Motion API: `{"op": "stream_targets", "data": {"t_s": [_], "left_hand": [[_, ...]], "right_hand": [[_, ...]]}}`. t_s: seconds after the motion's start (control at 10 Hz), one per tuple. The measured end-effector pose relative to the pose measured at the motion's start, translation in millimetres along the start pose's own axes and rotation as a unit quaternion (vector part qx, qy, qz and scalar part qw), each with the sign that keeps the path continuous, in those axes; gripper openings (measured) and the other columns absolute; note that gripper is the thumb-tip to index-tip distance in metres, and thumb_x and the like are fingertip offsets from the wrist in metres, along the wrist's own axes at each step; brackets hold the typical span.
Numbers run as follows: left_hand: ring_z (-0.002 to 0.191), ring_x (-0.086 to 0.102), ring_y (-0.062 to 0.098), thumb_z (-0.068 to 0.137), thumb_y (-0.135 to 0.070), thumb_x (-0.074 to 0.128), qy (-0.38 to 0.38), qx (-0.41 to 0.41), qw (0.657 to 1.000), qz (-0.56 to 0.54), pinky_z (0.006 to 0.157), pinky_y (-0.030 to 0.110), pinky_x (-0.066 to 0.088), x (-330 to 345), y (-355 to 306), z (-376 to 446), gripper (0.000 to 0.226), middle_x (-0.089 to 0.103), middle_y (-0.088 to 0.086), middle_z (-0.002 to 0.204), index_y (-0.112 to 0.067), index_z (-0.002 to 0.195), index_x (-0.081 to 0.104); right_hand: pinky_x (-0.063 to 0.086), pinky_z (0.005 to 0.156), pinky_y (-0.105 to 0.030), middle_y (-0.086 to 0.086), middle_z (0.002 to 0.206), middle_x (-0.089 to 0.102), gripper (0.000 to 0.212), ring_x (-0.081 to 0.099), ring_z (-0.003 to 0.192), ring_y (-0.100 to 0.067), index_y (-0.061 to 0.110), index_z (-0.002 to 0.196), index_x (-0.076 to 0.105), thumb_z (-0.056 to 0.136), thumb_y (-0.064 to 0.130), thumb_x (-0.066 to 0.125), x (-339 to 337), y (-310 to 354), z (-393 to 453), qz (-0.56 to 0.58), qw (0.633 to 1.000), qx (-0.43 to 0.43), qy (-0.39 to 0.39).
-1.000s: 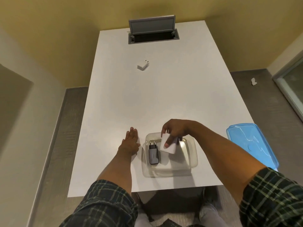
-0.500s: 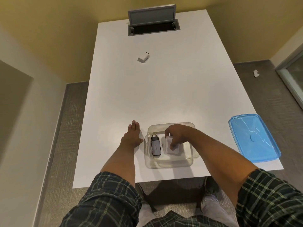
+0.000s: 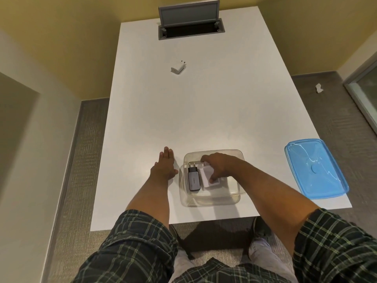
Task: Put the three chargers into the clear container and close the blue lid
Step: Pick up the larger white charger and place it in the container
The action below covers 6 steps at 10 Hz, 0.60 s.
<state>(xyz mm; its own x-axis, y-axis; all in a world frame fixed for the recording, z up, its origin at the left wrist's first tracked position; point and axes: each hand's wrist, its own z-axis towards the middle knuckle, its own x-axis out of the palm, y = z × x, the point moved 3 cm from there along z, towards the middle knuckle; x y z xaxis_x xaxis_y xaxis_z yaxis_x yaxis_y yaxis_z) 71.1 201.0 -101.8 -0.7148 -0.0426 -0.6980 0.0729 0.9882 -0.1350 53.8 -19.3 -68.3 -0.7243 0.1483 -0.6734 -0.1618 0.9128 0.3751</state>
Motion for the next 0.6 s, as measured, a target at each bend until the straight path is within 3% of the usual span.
{"op": "stream_targets", "data": {"t_s": [0.3,0.6], "left_hand": [[0.158,-0.012,0.029,0.103,-0.031,0.053,-0.002,0.003,1.000,0.001,0.125,0.052,0.021,1.4,1.0,1.9,0.093,-0.025,0.009,0.167,-0.008,0.160,-0.015],[0.158,-0.012,0.030,0.103,-0.031,0.054,-0.002,0.002,1.000,0.003,0.125,0.052,0.021,1.7,0.3,3.3,0.093,-0.025,0.009,0.167,-0.007,0.160,-0.015]], "right_hand": [[0.048,0.096,-0.040,-0.011,0.129,0.054,0.082,0.055,0.119,-0.030,0.017,0.143,0.044,0.075,0.041,0.083,8.3,0.3,2.0,-0.029,0.999,0.011,0.016],[0.051,0.089,-0.044,-0.008,0.116,0.052,0.081,0.058,0.106,-0.029,0.017,0.134,0.052,0.066,0.047,0.087,10.2,0.1,-3.8,-0.037,0.999,-0.003,0.027]]}}
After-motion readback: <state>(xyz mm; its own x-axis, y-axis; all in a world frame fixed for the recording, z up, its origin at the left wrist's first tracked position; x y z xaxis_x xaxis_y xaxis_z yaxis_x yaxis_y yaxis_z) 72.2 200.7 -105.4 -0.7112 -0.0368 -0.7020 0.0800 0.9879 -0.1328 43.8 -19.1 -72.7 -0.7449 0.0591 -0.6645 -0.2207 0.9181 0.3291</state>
